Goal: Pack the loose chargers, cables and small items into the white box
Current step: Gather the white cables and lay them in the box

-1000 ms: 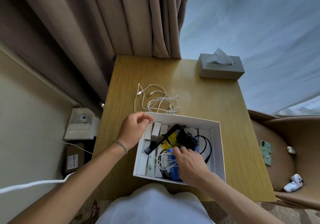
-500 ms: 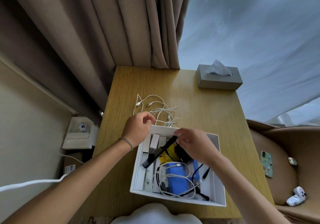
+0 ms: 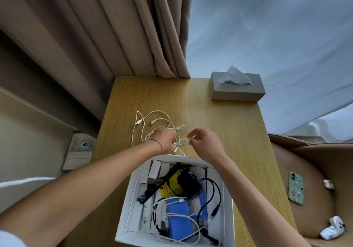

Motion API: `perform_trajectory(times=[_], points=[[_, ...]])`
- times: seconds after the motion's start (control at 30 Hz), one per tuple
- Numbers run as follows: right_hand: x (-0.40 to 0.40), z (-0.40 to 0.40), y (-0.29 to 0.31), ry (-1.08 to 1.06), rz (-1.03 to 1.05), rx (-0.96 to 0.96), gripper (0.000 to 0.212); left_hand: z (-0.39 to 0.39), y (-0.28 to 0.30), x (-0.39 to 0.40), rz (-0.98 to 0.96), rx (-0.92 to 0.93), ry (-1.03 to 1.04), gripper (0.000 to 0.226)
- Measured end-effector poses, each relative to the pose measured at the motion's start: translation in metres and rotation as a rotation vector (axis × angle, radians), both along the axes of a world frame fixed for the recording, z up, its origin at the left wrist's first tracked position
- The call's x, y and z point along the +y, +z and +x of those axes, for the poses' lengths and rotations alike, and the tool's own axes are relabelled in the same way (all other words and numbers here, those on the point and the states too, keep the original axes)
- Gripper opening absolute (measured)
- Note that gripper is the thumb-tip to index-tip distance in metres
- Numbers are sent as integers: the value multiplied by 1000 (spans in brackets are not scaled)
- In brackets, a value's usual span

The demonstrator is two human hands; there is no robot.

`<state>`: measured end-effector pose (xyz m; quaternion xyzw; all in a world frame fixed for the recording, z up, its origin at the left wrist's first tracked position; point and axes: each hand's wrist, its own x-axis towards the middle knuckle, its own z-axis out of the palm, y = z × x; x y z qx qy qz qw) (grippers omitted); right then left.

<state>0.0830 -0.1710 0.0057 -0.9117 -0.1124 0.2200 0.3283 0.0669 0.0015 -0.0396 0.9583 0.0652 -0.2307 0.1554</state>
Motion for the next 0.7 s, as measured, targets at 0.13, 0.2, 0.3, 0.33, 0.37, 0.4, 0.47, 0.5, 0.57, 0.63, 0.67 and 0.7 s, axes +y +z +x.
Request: perform_trajectory(times=[0.13, 0.2, 0.3, 0.33, 0.37, 0.4, 0.47, 0.5, 0.57, 0.63, 0.67, 0.7], points=[[-11, 4, -4, 2, 42, 15, 28, 17, -9, -8, 189, 162, -185, 16], [-16, 3, -5, -8, 69, 22, 26, 19, -12, -12, 240, 185, -221, 12], [-25, 4, -7, -17, 87, 12, 25, 19, -11, -16, 224, 119, -207, 20], [-28, 4, -7, -20, 98, 12, 25, 18, -9, -16, 215, 80, -181, 24], [-31, 4, -7, -24, 114, 11, 25, 17, -7, -15, 195, 40, -146, 28], [-33, 4, -6, -31, 133, 9, 25, 15, -4, -14, 146, 12, -91, 29], [-36, 3, -5, -50, 179, -3, 25, 13, 4, -10, -3, -19, 30, 33], [-36, 3, -4, -56, 202, -17, 24, 12, 11, -7, -84, -37, 71, 36], [-34, 3, 3, -49, 267, -46, 28, 6, 29, -1, -205, -90, 128, 37], [-26, -2, 15, -26, 423, -12, 45, -3, 50, 0, -220, -160, 117, 33], [-19, -6, 23, 10, 507, 32, 55, -8, 59, 0, -198, -187, 100, 30], [-11, -10, 29, 71, 555, 62, 63, -11, 68, -1, -194, -196, 97, 26]])
